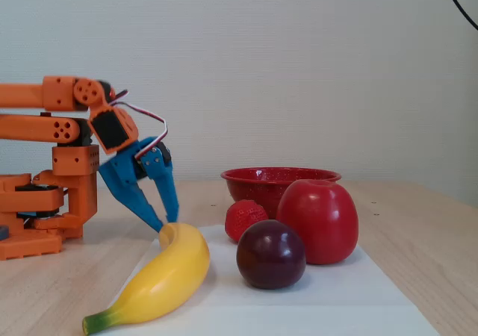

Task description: Grasp the banana and put it in the red bowl

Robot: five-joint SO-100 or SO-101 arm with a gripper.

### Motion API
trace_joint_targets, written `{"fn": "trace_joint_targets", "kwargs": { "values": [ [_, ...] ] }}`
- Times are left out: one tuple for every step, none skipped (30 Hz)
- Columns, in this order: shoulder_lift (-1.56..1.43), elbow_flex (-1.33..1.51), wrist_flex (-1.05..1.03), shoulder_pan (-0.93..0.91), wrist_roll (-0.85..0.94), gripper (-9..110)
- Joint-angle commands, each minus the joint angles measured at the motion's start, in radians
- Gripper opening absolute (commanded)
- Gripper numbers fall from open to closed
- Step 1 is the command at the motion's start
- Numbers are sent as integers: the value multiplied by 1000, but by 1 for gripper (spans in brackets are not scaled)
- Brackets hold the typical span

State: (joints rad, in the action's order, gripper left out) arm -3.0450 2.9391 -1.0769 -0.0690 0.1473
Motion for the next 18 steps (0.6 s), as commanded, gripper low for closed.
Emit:
{"fn": "trace_joint_targets", "kwargs": {
  "values": [
    [37,-186,-61,37,-37,0],
    [55,-221,-89,41,-44,0],
    [75,-255,-114,48,-51,0],
    [97,-288,-137,54,-55,0],
    [117,-321,-155,61,-61,0],
    [138,-351,-172,72,-69,0],
    [161,-382,-186,80,-77,0],
    [183,-411,-198,89,-84,0],
    [204,-440,-212,98,-91,0],
    [227,-471,-224,107,-97,0],
    [250,-500,-235,117,-104,0],
    [272,-528,-245,126,-115,0],
    [291,-555,-255,138,-120,0],
    [311,-588,-268,150,-120,0],
    [333,-617,-284,161,-129,0],
    [354,-641,-299,170,-144,0],
    [376,-666,-313,181,-156,0],
    [400,-693,-330,193,-164,0]
  ]
}}
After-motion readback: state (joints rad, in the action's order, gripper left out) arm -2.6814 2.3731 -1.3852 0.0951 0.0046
